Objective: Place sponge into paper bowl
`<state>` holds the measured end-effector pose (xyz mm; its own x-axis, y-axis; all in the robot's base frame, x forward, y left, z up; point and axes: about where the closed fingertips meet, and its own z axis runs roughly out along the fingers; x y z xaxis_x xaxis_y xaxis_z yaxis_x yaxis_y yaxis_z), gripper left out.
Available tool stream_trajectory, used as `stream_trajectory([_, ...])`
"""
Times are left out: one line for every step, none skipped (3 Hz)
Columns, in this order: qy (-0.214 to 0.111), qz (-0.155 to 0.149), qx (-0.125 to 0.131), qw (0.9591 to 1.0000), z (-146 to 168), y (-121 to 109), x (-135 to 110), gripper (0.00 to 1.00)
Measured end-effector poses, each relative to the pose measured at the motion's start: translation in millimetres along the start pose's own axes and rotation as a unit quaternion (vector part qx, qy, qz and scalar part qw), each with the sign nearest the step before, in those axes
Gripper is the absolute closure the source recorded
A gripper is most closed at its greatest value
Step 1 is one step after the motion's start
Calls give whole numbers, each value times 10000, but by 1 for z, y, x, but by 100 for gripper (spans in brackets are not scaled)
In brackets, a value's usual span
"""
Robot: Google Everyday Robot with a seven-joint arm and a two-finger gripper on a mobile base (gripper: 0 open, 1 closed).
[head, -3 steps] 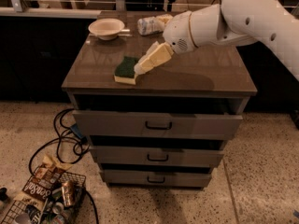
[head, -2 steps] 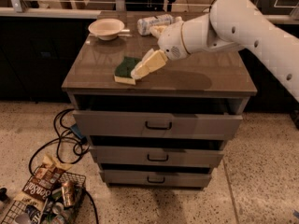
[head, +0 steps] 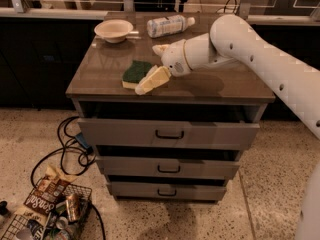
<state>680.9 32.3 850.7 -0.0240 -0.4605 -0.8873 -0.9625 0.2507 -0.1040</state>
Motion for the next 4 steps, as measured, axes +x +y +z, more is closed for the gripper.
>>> stream_trajectory([-86,194,-158,9996,16,2,15,0])
stream_trajectory([-162,307,-245,9991,27,3,23,16])
stream_trajectory([-160,302,-267,9991,30,5,23,39])
stream_trajectory([-161,299,-293,9990,32,6,22,63])
